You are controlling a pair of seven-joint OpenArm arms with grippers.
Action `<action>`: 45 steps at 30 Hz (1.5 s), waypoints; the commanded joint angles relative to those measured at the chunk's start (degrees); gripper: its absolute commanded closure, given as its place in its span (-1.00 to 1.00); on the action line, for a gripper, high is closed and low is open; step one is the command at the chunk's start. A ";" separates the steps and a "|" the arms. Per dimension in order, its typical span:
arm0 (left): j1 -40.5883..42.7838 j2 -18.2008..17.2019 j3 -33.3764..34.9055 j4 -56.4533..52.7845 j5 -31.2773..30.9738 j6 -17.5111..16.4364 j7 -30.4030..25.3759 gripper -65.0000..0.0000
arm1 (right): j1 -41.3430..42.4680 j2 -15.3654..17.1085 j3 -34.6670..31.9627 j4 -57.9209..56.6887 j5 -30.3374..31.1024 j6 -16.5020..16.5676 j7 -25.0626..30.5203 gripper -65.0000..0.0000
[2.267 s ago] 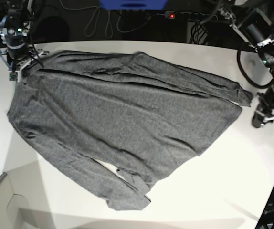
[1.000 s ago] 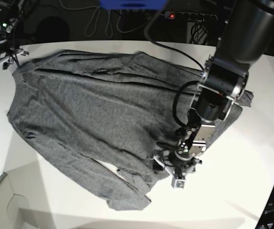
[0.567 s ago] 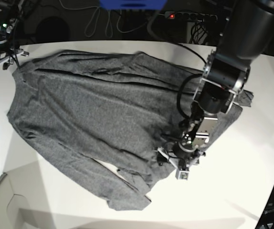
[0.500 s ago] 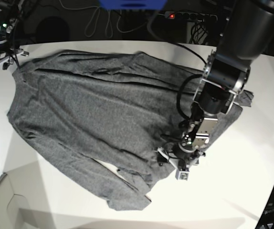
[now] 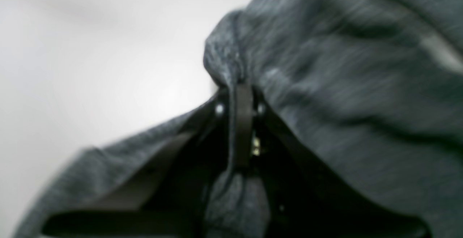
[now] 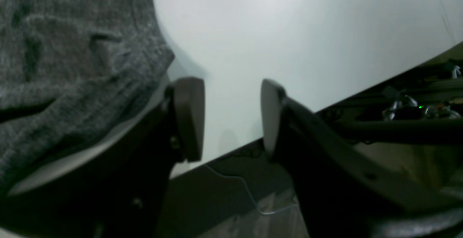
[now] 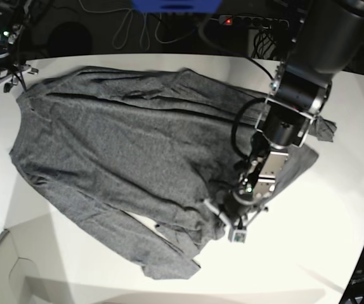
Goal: Layout the t-shirt on the table in an organized manner, then fold the t-shirt properly
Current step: 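Grasp the shirt hem near the middle with the left gripper, then pull the hem with the left gripper toward the sleeve and release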
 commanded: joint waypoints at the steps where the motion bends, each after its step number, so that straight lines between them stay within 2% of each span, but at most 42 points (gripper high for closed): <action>1: -0.70 -0.60 -0.03 4.46 -0.26 -0.53 -2.12 1.00 | -0.20 0.76 0.40 0.86 -0.38 -0.20 1.28 0.20; 4: 3.96 -1.66 0.06 16.86 0.44 -0.53 1.22 1.00 | -0.29 0.76 0.40 0.86 -0.38 -0.20 1.28 0.20; 6: 7.39 -2.89 0.06 25.82 3.69 -0.44 4.56 1.00 | -0.29 0.76 0.40 0.77 -0.38 -0.20 1.28 0.20; 8: 11.96 -3.06 0.06 34.61 9.05 -0.44 6.93 1.00 | -0.29 0.76 0.40 0.77 -0.38 -0.20 1.28 0.20; 12: 20.31 -3.06 -0.03 47.45 23.56 -0.53 9.92 1.00 | -0.12 0.76 0.40 0.77 -0.38 -0.20 1.28 0.20; 15: 25.15 -3.06 -0.03 52.02 32.09 -0.79 10.10 1.00 | -0.03 0.76 0.40 0.77 -0.38 -0.20 1.28 0.20; 19: 28.93 -2.97 1.55 52.81 42.11 -1.06 10.01 1.00 | 0.15 0.76 0.14 0.77 -0.38 -0.20 1.28 0.20; 22: 29.72 -3.41 4.63 52.90 46.50 -1.06 10.10 1.00 | 0.15 0.76 -0.04 0.77 -0.38 -0.20 1.28 0.20; 28: 33.23 -3.24 5.51 55.89 49.32 -0.97 10.45 0.96 | 0.15 0.76 -0.13 0.86 -0.29 -0.20 1.28 0.20; 30: 34.47 -3.41 5.51 57.91 49.32 -1.06 10.45 0.78 | 0.15 0.76 -0.13 0.86 -0.29 -0.20 1.28 0.20; 32: 35.61 -3.50 5.51 59.58 49.41 -0.97 10.54 0.49 | 0.15 0.76 -0.13 0.86 -0.29 -0.20 1.28 0.20; 34: 36.57 -4.29 5.51 62.04 49.41 -0.97 10.54 0.29 | 0.15 0.76 -0.13 0.86 -0.29 -0.20 1.28 0.20; 38: 37.63 -6.40 4.63 67.93 48.88 -0.62 10.36 0.25 | 0.15 0.67 -0.13 0.86 -0.29 -0.20 1.37 0.20; 42: 37.19 -4.03 -5.13 66.79 48.61 -0.62 10.36 0.25 | 0.24 0.41 -0.13 1.12 -0.29 -0.20 1.37 0.20; 45: 34.38 -0.42 -15.24 60.11 43.87 -0.71 10.36 0.24 | 0.24 0.41 -0.13 1.12 -0.29 -0.20 1.54 0.20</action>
